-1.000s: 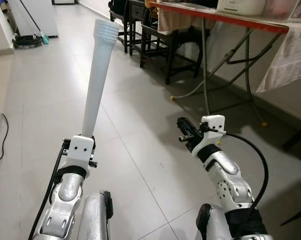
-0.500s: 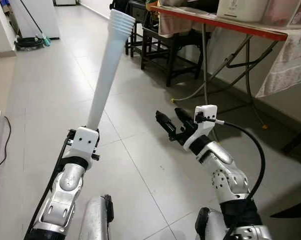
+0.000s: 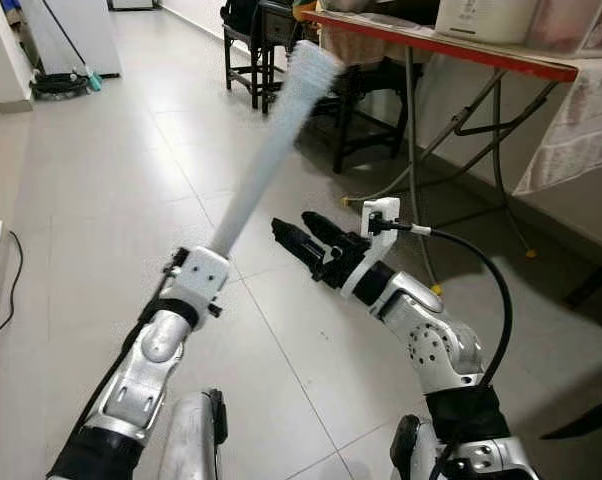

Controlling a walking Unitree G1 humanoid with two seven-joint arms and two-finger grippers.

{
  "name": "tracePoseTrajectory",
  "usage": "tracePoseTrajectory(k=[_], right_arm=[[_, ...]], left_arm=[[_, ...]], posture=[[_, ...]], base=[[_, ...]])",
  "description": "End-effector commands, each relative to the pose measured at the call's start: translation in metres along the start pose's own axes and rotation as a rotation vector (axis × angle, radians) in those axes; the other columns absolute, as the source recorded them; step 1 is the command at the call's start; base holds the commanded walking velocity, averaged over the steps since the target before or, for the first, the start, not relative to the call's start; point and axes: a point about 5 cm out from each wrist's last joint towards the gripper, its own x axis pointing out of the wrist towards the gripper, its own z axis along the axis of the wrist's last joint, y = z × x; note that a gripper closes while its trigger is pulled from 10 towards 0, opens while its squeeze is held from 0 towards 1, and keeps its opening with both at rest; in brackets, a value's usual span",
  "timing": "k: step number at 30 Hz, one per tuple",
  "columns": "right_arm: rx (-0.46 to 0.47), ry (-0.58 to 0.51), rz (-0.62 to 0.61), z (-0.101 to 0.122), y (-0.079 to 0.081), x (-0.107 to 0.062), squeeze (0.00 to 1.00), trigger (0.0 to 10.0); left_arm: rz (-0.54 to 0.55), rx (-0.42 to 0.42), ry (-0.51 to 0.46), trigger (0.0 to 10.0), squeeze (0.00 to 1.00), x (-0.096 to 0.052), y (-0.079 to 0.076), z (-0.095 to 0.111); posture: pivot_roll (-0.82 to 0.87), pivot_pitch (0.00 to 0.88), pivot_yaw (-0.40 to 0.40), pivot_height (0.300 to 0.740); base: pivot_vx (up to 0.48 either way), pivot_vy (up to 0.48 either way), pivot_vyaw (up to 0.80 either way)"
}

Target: Building children table

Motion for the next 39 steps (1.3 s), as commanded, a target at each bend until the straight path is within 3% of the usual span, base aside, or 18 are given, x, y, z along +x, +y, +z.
tracePoseTrajectory(k=[1,4,7,28,29,30,39], right_arm=[[0.024,0.003,0.035,0.001,0.005,0.005,0.0,10.0],[0.029,0.001,0.035,0.002,0.005,0.007,0.0,10.0],[0.05,-0.014,0.025,0.006,0.003,0.012,0.0,10.0],[0.052,-0.051,-0.026,0.012,-0.005,0.019,0.0,10.0],[0.049,-0.056,-0.03,0.013,-0.006,0.02,0.0,4.7],[0.05,-0.062,-0.037,0.014,-0.007,0.021,0.0,0.0],[0.049,-0.082,-0.059,0.016,-0.009,0.02,0.0,0.0]], left_arm=[[-0.031,0.018,-0.024,10.0,0.0,0.003,-0.007,0.004],[-0.033,0.004,-0.033,10.0,0.0,0.005,-0.009,0.007],[-0.074,0.002,-0.07,10.0,0.0,0.006,-0.022,0.014],[-0.143,0.002,-0.158,10.0,0.0,0.002,-0.045,0.027],[-0.151,-0.004,-0.161,10.0,0.0,0.001,-0.047,0.027],[-0.156,-0.003,-0.163,10.0,0.0,0.0,-0.048,0.028],[-0.149,-0.006,-0.162,10.0,0.0,-0.001,-0.047,0.027]], posture=[[0.21,0.018,-0.058,0.424],[0.21,0.017,-0.058,0.424],[0.21,0.013,-0.061,0.424],[0.21,0.0,-0.065,0.424],[0.21,0.0,-0.065,0.424],[0.21,0.0,-0.066,0.424],[0.21,0.0,-0.067,0.424]], base=[[0.0,0.0,0.0],[0.0,0.0,0.0],[0.0,0.0,0.0],[0.0,0.0,0.0],[0.0,0.0,0.0],[0.0,0.0,0.0],[0.0,0.0,0.0]])
